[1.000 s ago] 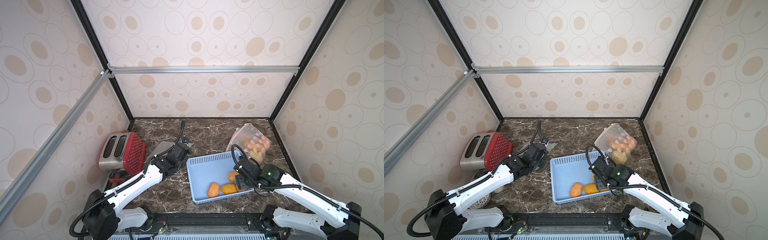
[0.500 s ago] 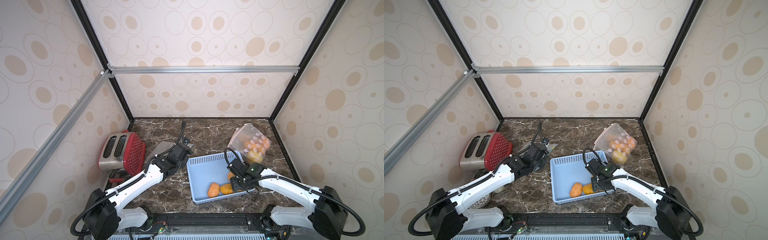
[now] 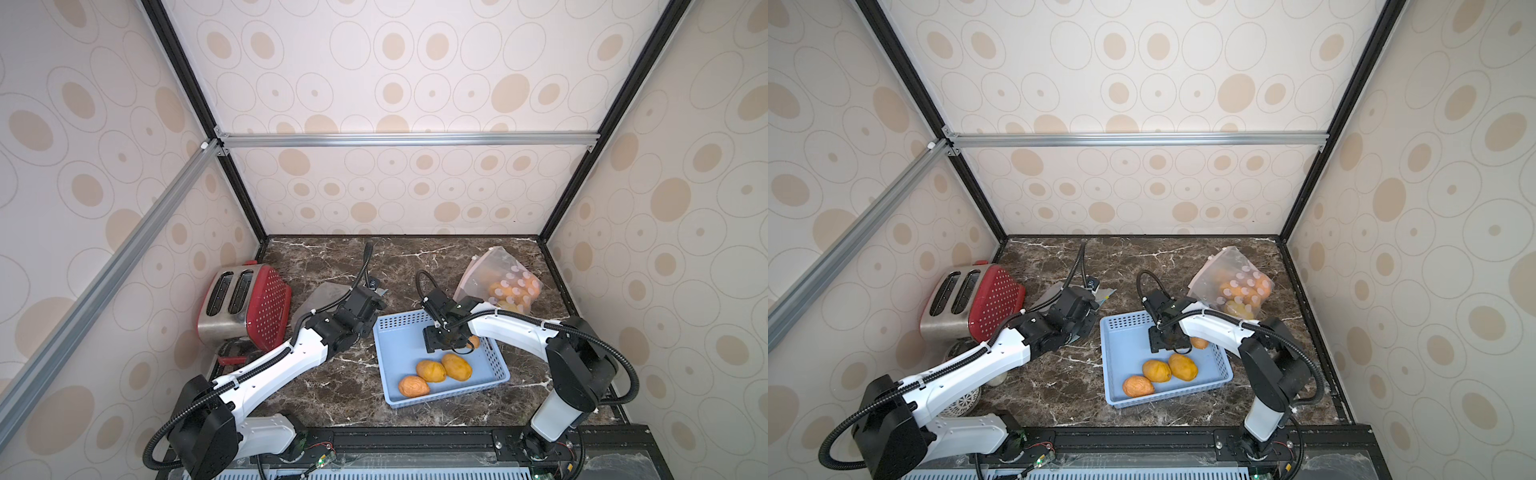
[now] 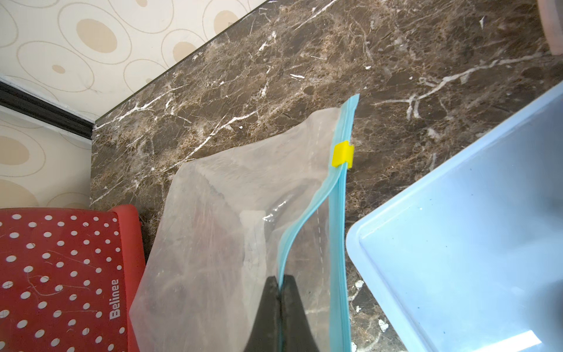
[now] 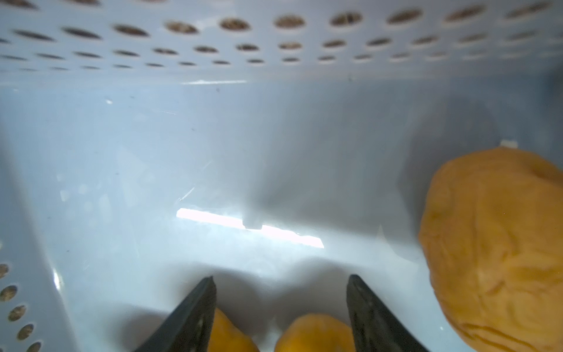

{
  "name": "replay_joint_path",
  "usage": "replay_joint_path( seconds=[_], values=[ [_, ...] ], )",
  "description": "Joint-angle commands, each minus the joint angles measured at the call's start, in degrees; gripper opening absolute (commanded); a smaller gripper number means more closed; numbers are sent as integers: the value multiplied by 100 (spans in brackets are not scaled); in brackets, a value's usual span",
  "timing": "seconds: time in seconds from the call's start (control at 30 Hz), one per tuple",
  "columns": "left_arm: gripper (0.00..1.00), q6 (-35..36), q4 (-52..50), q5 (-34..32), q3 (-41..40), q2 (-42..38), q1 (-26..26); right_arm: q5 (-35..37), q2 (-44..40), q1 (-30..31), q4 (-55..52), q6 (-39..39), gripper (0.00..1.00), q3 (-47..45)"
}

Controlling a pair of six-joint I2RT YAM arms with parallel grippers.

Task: Put the potatoes into a zipper bag and zip it
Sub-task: Adjust the potato at the center of the board, then pick up the potato from the basket.

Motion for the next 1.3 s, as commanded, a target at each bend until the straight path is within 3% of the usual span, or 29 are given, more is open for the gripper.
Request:
replay_joint_path(
  seconds=[0.0,0.13,0.37,0.57,1.03,1.27],
  values=[
    [0,-64,-35,-59,-1,-9,-9,79,-363,23,-267,-416,72,271],
    [0,-66,-36,-35,11,-23,-4,663,-991,-61,-633,-702,75,84],
    [0,-63,-36,-24,9,-53,-9,661,-1525,-538,-739,-727,74,-520],
    [0,-67,-36,-33,-4,-48,-2,870,-1237,-752,-615,-608,74,-711],
    [0,-67,-36,-60,-21,-53,-5,585,-358,-1142,-99,-642,76,-581],
    [0,-67,-46,-42,-21,-36,-7,624,-46,-1159,-165,-750,67,-291]
  ],
)
